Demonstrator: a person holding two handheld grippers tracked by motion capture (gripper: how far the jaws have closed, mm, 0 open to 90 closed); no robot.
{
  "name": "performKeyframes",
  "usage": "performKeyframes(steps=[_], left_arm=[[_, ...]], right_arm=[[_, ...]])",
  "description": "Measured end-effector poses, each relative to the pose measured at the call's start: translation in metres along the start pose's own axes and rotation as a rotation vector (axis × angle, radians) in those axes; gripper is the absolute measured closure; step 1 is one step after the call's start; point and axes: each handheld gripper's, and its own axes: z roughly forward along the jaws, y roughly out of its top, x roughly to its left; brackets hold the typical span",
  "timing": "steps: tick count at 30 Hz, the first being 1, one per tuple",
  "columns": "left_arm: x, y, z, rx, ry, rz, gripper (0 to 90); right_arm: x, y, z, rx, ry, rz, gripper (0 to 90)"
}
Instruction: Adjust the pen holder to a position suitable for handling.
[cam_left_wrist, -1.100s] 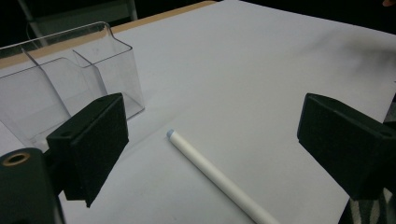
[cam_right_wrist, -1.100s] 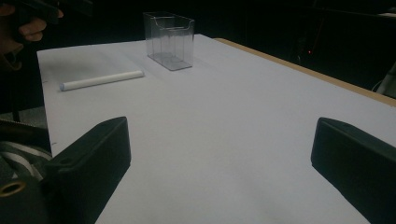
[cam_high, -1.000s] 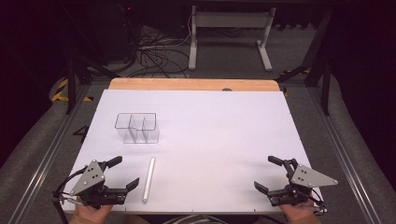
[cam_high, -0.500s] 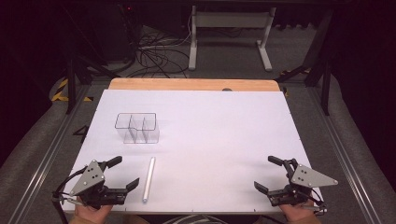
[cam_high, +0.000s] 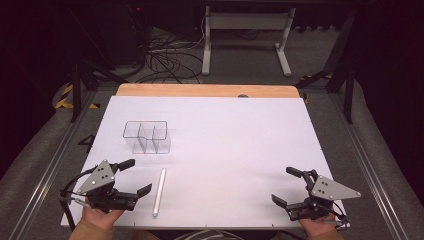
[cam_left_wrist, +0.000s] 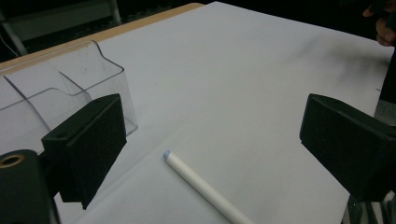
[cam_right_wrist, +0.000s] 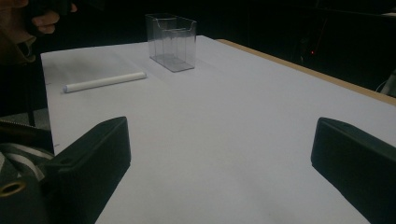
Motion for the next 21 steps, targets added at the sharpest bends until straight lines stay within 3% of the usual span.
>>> performKeyframes(steps=[10, 14, 17, 21], left_arm=[[0.009, 0.021, 0.006, -0.003, 0.006, 0.022, 8.1], [0.012, 0.025, 0.011, 0.006, -0.058, 0.012, 9.1], [0.011, 0.027, 0.013, 0.011, -0.069, 0.024, 9.8], [0.011, 0.031, 0.012, 0.017, -0.04, 0.057, 9.1]], right_arm=[[0.0, 0.0, 0.0, -0.003, 0.006, 0.002, 5.3], [-0.001, 0.0, 0.001, 0.0, 0.012, 0.001, 5.3], [-0.001, 0.0, 0.0, -0.001, 0.013, 0.0, 5.3], [0.0, 0.0, 0.001, 0.0, 0.021, -0.001, 5.3]])
